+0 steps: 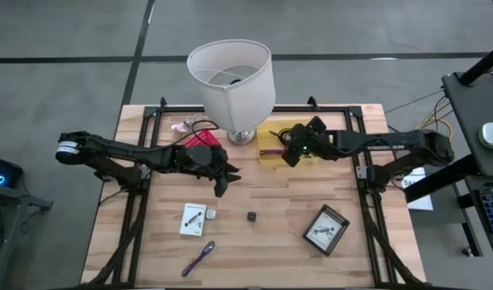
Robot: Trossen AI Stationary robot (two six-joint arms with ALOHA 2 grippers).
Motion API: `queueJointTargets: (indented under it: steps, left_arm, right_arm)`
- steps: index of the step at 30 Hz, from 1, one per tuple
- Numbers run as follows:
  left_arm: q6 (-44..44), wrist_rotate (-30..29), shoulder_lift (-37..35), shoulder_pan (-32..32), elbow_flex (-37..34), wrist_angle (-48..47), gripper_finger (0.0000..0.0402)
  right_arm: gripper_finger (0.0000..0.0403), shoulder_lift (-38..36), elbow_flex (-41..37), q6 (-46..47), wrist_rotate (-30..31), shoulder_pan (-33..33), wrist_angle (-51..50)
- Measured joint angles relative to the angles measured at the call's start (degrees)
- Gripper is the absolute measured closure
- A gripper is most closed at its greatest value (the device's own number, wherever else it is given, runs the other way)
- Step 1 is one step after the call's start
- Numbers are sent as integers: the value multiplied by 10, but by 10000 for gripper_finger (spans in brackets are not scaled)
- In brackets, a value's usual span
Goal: Pick and place items into bin
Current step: Put the violet charger cable into the yellow bin
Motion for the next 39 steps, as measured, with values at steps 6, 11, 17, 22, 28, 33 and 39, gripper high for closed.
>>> queueJointTargets:
  steps: [6,11,17,22,28,33,39]
  left_arm:
    - [0,0,0,0,0,0,276]
    - [4,0,0,0,-1,0,276]
    - [15,-4,0,1,-1,0,276]
    - [4,28,0,0,-1,0,276]
    - [-79,39,0,-8,-1,0,276]
    - [-158,58,0,-25,-1,1,276]
    - [-257,77,0,-66,5,1,276]
  right_arm:
    - [252,-70,-19,-67,-137,-1,111]
    - [264,-117,-53,-58,-360,-7,260]
    - [280,-156,-100,-56,-354,-2,288]
    - [292,-167,-146,-25,-307,-3,287]
    - [302,-167,-196,3,-302,-3,289]
    - [301,-166,-218,4,-306,-2,290]
    - [299,-169,-224,-30,-334,-2,290]
